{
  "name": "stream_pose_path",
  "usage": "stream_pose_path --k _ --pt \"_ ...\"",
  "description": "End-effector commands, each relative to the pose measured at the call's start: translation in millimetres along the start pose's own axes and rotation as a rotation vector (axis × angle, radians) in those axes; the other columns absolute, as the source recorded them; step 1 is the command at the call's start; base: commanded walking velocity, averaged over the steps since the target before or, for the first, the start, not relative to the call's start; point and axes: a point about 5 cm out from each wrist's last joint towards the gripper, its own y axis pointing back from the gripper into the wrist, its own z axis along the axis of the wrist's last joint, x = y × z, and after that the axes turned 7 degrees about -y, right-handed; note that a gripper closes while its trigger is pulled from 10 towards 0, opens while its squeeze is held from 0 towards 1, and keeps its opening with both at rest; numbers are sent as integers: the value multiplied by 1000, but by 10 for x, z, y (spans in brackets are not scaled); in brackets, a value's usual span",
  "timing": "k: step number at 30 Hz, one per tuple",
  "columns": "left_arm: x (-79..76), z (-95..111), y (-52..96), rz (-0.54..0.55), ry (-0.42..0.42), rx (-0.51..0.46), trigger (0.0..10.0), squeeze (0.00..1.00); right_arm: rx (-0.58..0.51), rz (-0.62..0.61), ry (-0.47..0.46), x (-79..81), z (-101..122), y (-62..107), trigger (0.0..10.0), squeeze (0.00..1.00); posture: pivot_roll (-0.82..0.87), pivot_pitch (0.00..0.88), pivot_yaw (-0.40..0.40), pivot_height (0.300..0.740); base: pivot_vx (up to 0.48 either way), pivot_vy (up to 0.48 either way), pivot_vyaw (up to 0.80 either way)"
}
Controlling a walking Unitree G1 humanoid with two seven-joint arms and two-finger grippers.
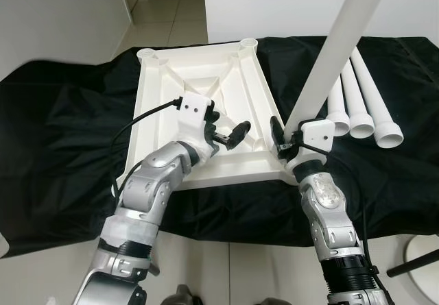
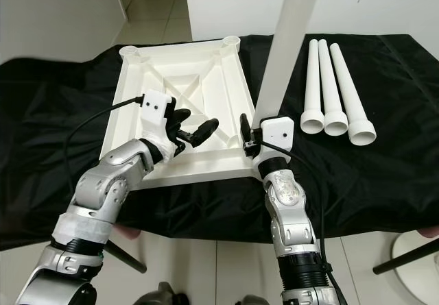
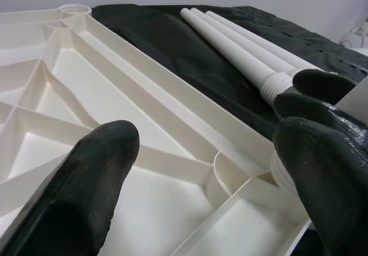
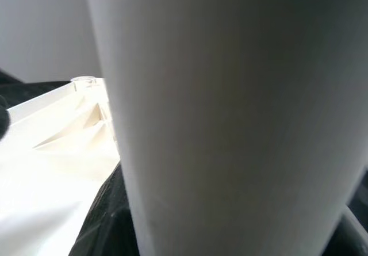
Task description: Building children table
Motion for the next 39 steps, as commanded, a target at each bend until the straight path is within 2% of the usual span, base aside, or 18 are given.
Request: stream_pose_path --k 1,3,4,5,12,16,20,23,24,28,34,37,39 --pt "-54 21 25 -100 -13 -22 10000 0 -16 17 -8 34 34 3 10000 0 -38 0 64 740 0 0 0" --pt "-140 -25 98 -163 -32 -9 10000 0 26 8 -22 -11 -69 100 10000 0 -27 0 55 740 0 0 0" --pt "-140 -25 98 -163 -32 -9 10000 0 26 8 -22 -11 -69 100 10000 0 -27 0 55 740 0 0 0" --pt "-182 -69 129 -179 -61 5 10000 0 63 -15 -38 -61 -162 155 10000 0 -25 0 53 740 0 0 0" --pt "-232 -132 172 -173 -106 23 10000 0 125 -61 -73 -185 -288 260 10000 0 -25 0 59 740 0 0 0" --pt "-233 -126 178 -168 -110 23 10000 0 130 -62 -76 -191 -292 269 10000 0 -25 0 59 740 0 0 0" --pt "-237 -112 171 -161 -85 22 10000 0 162 -91 -146 -227 -341 254 10000 0 -26 0 66 740 0 0 0" --pt "-240 -109 169 -160 -84 22 10000 0 161 -89 -143 -225 -337 242 10000 0 -29 0 67 740 0 0 0" --pt "-254 -116 163 -157 -82 24 10000 0 159 -70 -156 -199 -328 181 10000 0 -29 0 65 740 0 0 0" --pt "-265 -121 155 -154 -82 24 10000 0 160 -61 -165 -185 -322 132 10000 0 -28 0 64 740 0 0 0" --pt "-277 -117 149 -155 -77 20 10000 0 160 -26 -123 -167 -301 85 10000 0 -22 0 60 740 0 0 0" --pt "-289 -108 148 -156 -75 16 10000 0 145 35 -34 -145 -281 95 10000 0 -21 0 60 740 0 0 0" --pt "-295 -105 149 -159 -74 14 10000 0 138 71 -8 -127 -278 113 10000 0 -21 0 60 740 0 0 0"
